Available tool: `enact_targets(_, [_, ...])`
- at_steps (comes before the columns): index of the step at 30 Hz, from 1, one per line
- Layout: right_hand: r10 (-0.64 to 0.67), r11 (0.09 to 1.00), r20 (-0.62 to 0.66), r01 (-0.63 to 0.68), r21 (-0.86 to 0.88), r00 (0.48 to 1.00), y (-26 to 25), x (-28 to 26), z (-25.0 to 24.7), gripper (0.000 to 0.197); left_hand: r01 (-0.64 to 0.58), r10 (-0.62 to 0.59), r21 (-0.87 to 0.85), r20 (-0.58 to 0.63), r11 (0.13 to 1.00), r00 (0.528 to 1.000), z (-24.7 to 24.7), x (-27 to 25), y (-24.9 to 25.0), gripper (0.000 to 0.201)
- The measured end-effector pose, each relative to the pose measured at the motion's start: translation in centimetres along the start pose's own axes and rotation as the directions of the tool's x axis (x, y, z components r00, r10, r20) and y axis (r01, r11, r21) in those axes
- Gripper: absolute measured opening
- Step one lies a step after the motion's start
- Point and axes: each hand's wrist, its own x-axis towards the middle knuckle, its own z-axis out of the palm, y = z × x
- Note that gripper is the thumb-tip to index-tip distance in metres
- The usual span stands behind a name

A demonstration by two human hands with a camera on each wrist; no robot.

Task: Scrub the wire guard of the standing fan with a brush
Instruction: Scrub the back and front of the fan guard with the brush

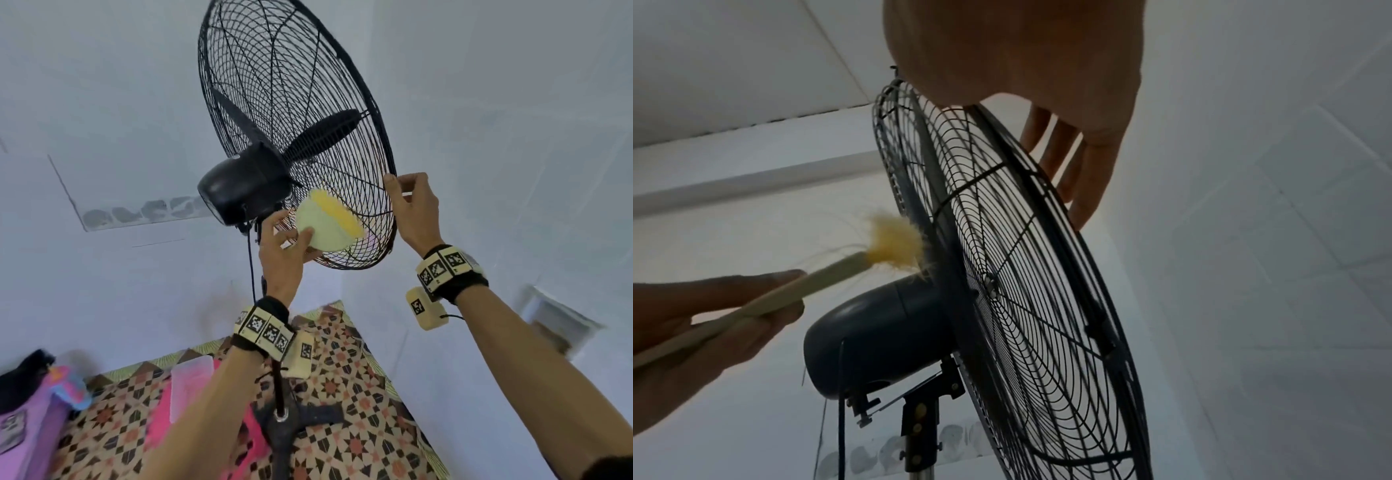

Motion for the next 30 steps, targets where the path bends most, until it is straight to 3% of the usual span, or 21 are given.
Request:
enact_targets(2, [-0.037,0.999,-0.066,0.036,-0.008,0.997,-0.9,-0.4,0.8,0.056,0.050,-0.051,-0.040,-0.028,0.998,0.998,-1.4,1.7,0.1,0.026])
enact_targets(4, [-0.166,0.985,-0.123,0.159,-0.070,0.978,-2.1,-1.1,2.1,0.068,0.107,-0.109,-0.080,-0.024,0.991,0.994,-1.8,3.3,0.3,0.021])
enact_targets(6, [-0.332,0.936,-0.143,0.308,-0.170,0.932,-3.3,-2.2,3.3,0.082,0.136,-0.132,-0.114,0.035,0.984,0.991,-1.4,4.1,1.3,0.020])
enact_targets(8, [-0.515,0.835,-0.112,0.468,-0.290,0.850,-4.1,-3.2,4.1,0.085,0.157,-0.140,-0.175,0.107,0.972,0.984,-0.9,4.6,2.3,0.021])
enact_targets(10, [-0.679,0.687,-0.021,0.624,-0.373,0.734,-4.2,-3.9,4.4,0.075,0.197,-0.158,-0.245,0.170,0.949,0.973,-0.8,4.9,3.2,0.021])
enact_targets(13, [-0.748,0.538,0.142,0.718,-0.441,0.648,-3.5,-4.2,5.1,0.039,0.279,-0.203,-0.347,0.240,0.895,0.949,-1.1,5.3,4.3,0.018])
enact_targets(16, [-0.742,0.505,0.182,0.717,-0.480,0.645,-3.2,-4.2,5.8,0.016,0.284,-0.166,-0.392,0.309,0.875,0.937,-1.0,5.0,4.9,0.025])
enact_targets(21, [-0.731,0.513,0.147,0.679,-0.525,0.666,-3.9,-3.6,6.7,0.015,0.052,0.035,-0.212,0.388,0.976,0.921,-0.7,5.2,4.5,0.024])
enact_targets(25, [-0.689,0.550,0.099,0.607,-0.573,0.718,-4.7,-2.5,6.1,0.034,-0.008,0.065,-0.197,0.282,0.980,0.957,-2.0,8.3,4.2,0.012])
enact_targets(30, [-0.621,0.651,-0.016,0.504,-0.568,0.783,-6.1,0.5,4.5,0.067,0.054,-0.018,-0.144,0.238,0.988,0.971,-3.1,12.5,3.7,0.007])
